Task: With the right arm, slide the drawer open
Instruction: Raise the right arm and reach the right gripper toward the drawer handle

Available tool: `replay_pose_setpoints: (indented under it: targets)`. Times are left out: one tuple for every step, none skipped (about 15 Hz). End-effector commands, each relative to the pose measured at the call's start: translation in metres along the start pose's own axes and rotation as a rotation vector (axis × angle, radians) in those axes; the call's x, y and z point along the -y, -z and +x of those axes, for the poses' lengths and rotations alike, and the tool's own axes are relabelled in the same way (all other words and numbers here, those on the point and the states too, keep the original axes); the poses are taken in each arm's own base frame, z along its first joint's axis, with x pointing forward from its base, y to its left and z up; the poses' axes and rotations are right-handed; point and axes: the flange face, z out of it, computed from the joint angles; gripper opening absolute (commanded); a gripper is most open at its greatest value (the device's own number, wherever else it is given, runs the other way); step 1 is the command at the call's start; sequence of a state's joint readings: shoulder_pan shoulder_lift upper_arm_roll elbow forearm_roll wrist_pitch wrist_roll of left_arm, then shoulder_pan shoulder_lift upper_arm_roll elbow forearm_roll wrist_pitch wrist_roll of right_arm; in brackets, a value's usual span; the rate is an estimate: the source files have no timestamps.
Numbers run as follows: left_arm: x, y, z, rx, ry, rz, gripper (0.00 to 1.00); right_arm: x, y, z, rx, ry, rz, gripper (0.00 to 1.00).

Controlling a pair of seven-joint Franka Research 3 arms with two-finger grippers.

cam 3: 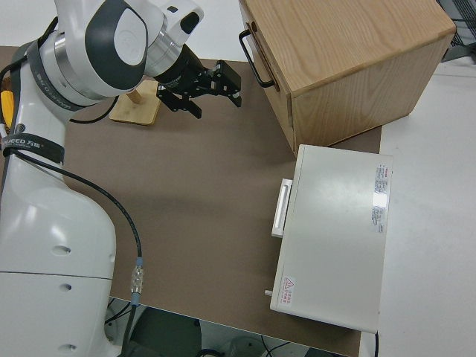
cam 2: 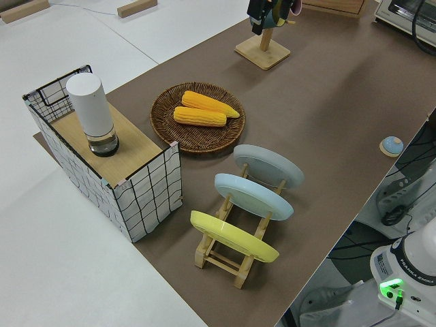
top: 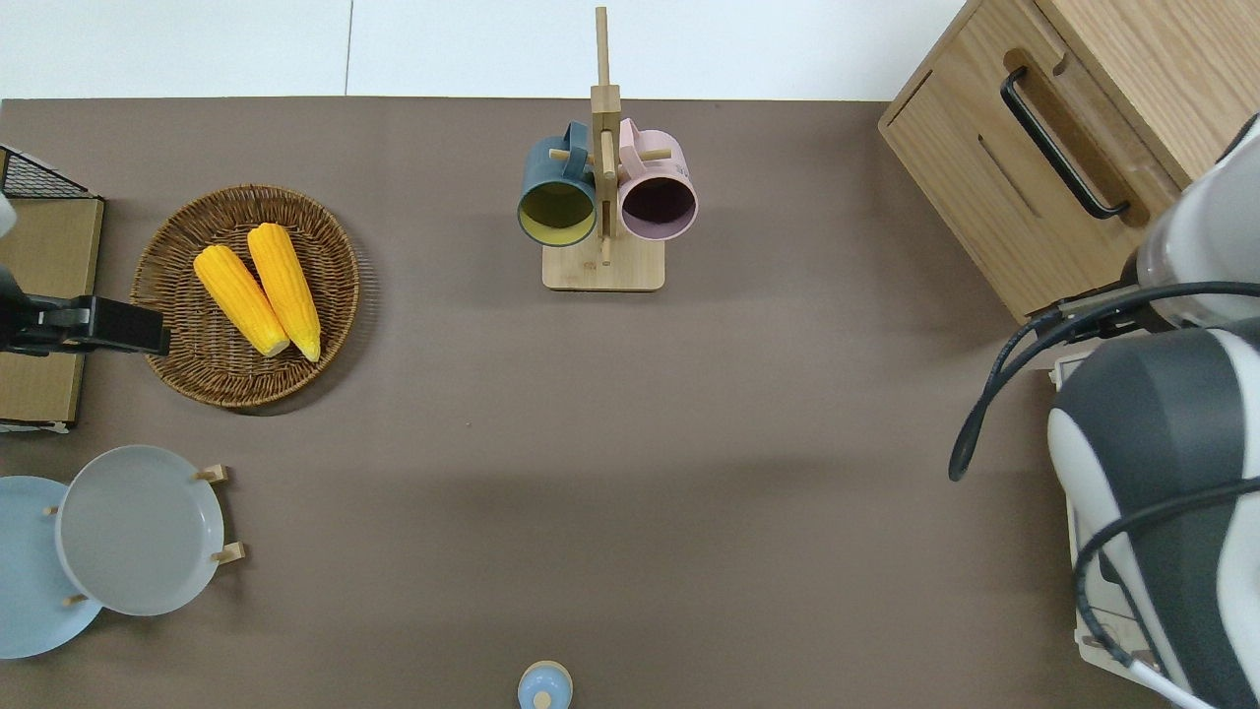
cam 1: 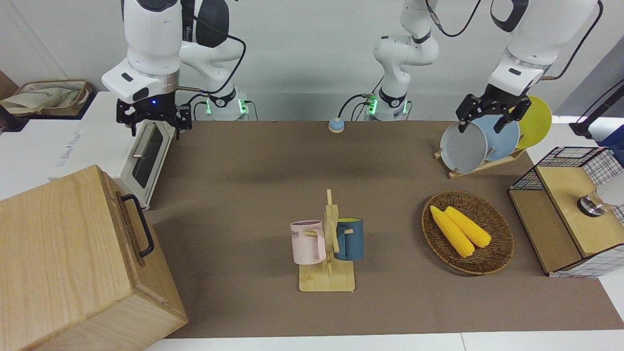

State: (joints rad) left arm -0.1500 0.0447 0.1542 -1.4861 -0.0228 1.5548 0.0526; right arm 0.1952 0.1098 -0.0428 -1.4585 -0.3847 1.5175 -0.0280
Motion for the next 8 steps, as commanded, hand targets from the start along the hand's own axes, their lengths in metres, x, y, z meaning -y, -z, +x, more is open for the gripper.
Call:
replay_pose_setpoints:
  targets:
    - [0.0,0.002,0.004,-0.008,-0.007,0.017,1.0,0.015,-0.005,0.015,0.009,0.045,-0.171,0.985]
    - [0.0,0.002,0.004,-0.007,-0.007,0.018,1.0,0.018,-0.007,0.019,0.011,0.061,-0.22,0.985]
    - [0.0,0.002,0.004,-0.007,-0.007,0.018,1.0,0.021,-0.007,0.024,-0.008,0.074,-0.262,0.985]
    - [0.0,0.002,0.004,-0.008,-0.007,0.017,1.0,0.029,-0.005,0.03,-0.037,0.096,-0.297,0.985]
    - [0.0,0.002,0.004,-0.008,-0.007,0.017,1.0,0.033,-0.005,0.035,-0.059,0.113,-0.333,0.985]
    - [0.0,0.002,0.004,-0.008,-0.007,0.017,1.0,0.038,-0.004,0.038,-0.07,0.131,-0.373,0.985]
    - [0.0,0.002,0.004,-0.008,-0.007,0.017,1.0,0.047,-0.007,0.042,-0.072,0.154,-0.412,0.985]
    - [0.0,0.002,0.004,-0.008,-0.007,0.017,1.0,0.054,-0.007,0.046,-0.078,0.173,-0.46,0.985]
